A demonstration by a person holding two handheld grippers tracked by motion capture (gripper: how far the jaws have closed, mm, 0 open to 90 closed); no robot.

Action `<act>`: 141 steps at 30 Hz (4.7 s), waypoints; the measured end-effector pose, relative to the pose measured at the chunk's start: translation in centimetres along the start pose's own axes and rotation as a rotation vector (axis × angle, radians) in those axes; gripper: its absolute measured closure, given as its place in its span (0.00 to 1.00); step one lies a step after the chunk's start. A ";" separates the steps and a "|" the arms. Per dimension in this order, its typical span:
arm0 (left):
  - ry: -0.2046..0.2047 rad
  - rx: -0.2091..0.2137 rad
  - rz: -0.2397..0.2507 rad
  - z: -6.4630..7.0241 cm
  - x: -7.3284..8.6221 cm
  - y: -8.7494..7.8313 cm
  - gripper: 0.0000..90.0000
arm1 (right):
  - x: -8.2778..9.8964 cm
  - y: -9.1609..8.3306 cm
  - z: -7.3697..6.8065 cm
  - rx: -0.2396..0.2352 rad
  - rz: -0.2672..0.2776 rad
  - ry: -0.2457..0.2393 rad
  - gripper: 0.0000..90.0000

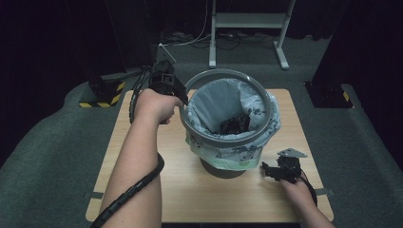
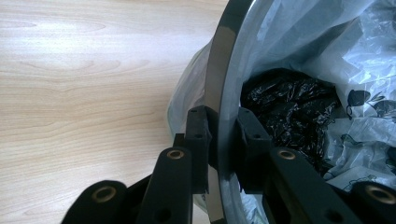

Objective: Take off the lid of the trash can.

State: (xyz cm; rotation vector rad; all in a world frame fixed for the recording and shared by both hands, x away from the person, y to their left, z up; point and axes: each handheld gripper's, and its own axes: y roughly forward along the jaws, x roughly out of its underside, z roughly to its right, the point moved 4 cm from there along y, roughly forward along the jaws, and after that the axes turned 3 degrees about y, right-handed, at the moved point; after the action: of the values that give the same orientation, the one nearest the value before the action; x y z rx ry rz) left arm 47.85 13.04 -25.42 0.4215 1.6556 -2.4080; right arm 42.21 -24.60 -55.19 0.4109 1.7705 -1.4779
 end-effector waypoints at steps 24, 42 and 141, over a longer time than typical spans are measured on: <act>-0.019 0.027 0.016 -5.0 1.7 -2.6 0.87 | 0.0 0.0 0.0 -0.004 -0.001 -0.003 0.15; -0.089 0.009 0.065 -10.4 3.4 -5.8 0.87 | 0.0 0.0 0.0 -0.005 -0.001 -0.003 0.15; -0.252 -0.145 0.073 -23.4 8.5 -3.7 0.87 | -0.1 0.1 -0.1 -0.012 -0.001 -0.010 0.15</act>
State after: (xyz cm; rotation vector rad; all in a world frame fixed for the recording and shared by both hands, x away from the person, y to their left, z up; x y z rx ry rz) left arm 41.63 36.22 -32.88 0.1455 1.6573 -2.1681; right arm 42.26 -24.43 -55.20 0.3959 1.7714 -1.4668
